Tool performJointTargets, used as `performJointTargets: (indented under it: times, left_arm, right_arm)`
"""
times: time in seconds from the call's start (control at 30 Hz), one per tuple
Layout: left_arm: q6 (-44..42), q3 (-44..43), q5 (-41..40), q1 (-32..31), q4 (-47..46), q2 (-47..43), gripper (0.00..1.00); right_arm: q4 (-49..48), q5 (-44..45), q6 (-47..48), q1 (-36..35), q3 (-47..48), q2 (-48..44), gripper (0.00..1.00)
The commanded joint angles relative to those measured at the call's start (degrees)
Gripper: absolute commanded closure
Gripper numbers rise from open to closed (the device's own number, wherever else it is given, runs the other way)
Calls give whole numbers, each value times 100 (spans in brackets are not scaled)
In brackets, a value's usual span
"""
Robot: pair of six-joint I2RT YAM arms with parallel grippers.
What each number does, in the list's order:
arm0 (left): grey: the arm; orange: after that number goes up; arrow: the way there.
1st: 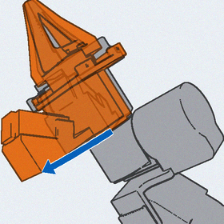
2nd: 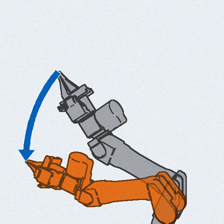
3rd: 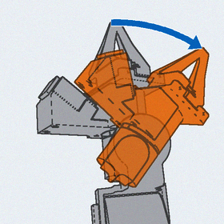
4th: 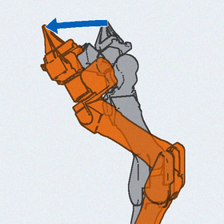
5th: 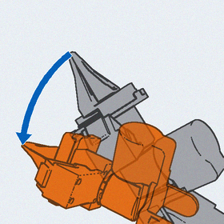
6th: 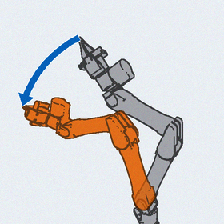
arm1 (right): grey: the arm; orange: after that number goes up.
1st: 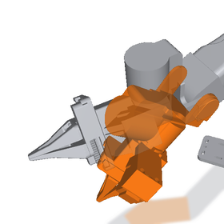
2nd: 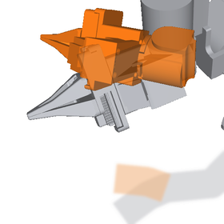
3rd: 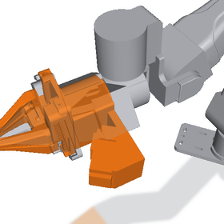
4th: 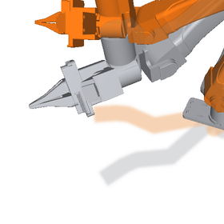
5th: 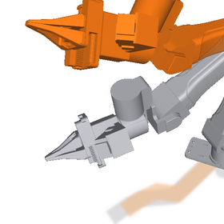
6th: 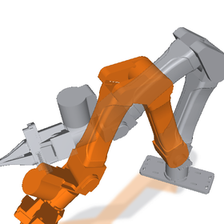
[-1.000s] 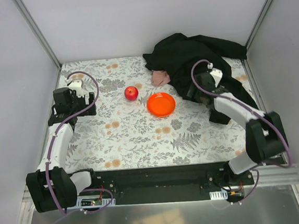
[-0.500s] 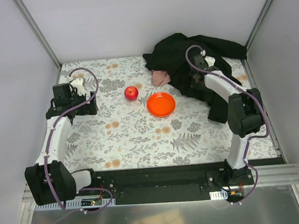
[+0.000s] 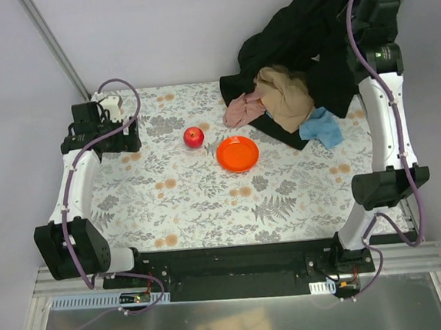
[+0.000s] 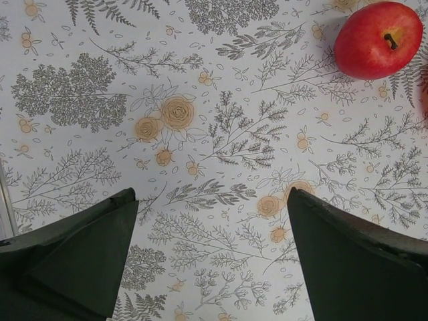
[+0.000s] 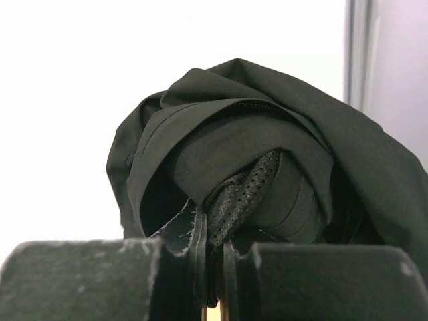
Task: Pick out a specific cloth from the pile
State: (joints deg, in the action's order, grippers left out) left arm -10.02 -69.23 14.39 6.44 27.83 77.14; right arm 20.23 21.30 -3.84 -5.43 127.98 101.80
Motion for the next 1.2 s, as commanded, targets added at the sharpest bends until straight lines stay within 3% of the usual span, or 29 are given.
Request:
performJointTargets:
  times: [0.0, 0.17, 0.27, 0.3, 0.33, 0.37, 0.4, 0.43, 0.47, 0.63, 0.8, 0.93, 1.0, 1.17]
  left_arm:
    - [0, -275, 204, -11, 222, 160, 1]
    - [27, -275, 309, -11, 222, 240, 1]
    - [62, -240, 354, -2, 222, 240, 1]
    - [62, -231, 388, -11, 222, 231, 1]
    - [62, -214, 441, -2, 231, 231, 1]
    - [70, -205, 485, -11, 222, 222, 1]
    - [70, -196, 538, -11, 222, 213, 1]
    - [79, -187, 590, -20, 222, 222, 1]
    - [71, -178, 634, -11, 222, 213, 1]
    - [132, -213, 854, -11, 231, 240, 1]
    - [115, -205, 829, -177, 222, 284, 1]
    - [35, -143, 723, -397, 231, 275, 1]
    - [53, -143, 732, -424, 240, 266, 1]
    - [53, -56, 881, -468, 249, 257, 1]
  right_arm:
    - [-951, 348, 542, 419, 95, 646, 100]
    - [15, 550, 805, 490, 850, 2079, 100]
    - [428, 682, 972, 482, 860, 2440, 99]
    - [516, 787, 1025, 499, 808, 2476, 87]
    - [595, 849, 1095, 499, 729, 2485, 67]
    - [675, 876, 1156, 499, 658, 2468, 39]
    - [823, 832, 1253, 499, 632, 2433, 17]
    - [973, 806, 1297, 490, 640, 2389, 4]
    - [1166, 832, 1298, 490, 658, 2336, 1]
    - [1792, 754, 999, 420, 37, 1503, 1]
    - [1327, 323, 744, 34, -2379, 255, 1]
    - [852, -397, 534, -98, -3682, -151, 15]
    - [833, -565, 507, -98, -3842, 14, 21]
    - [1018, -364, 805, -169, -3439, 805, 21]
